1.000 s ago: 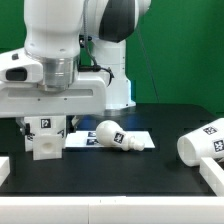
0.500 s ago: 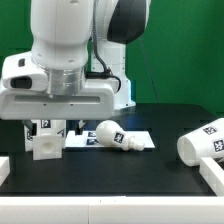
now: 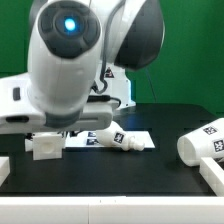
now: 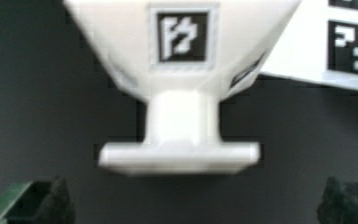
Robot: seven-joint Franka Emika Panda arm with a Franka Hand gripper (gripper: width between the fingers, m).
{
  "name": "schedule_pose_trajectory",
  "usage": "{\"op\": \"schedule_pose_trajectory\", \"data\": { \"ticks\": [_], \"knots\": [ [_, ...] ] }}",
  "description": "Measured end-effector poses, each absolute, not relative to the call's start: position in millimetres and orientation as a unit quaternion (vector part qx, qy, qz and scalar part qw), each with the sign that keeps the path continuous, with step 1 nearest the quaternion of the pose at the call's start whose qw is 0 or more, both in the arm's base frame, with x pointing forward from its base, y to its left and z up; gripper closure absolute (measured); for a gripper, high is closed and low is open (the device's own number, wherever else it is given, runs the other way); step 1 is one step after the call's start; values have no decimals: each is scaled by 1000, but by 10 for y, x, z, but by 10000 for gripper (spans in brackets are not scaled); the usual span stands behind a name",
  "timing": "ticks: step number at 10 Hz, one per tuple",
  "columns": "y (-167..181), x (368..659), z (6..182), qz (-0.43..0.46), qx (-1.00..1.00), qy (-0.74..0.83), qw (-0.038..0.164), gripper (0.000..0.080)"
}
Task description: Assemble lamp
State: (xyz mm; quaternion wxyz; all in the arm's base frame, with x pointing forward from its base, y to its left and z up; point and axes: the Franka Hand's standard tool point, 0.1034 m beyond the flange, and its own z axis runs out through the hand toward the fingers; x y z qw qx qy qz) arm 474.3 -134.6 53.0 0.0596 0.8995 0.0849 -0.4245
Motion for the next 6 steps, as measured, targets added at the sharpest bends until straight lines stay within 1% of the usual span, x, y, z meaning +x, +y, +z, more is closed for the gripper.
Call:
{"op": "schedule_pose_trajectory", "data": {
  "ticks": [1,2,4,5,6],
  "knots": [
    [-1331,4655,520,-468,879,60,65,101],
    [-1333,4685,483,-475,875,64,65,101],
    [-1351,4672,477,-476,875,64,67,101],
    [-1396,4622,440,-480,872,63,68,101],
    [-1456,4621,453,-482,871,67,65,101]
  ]
}}
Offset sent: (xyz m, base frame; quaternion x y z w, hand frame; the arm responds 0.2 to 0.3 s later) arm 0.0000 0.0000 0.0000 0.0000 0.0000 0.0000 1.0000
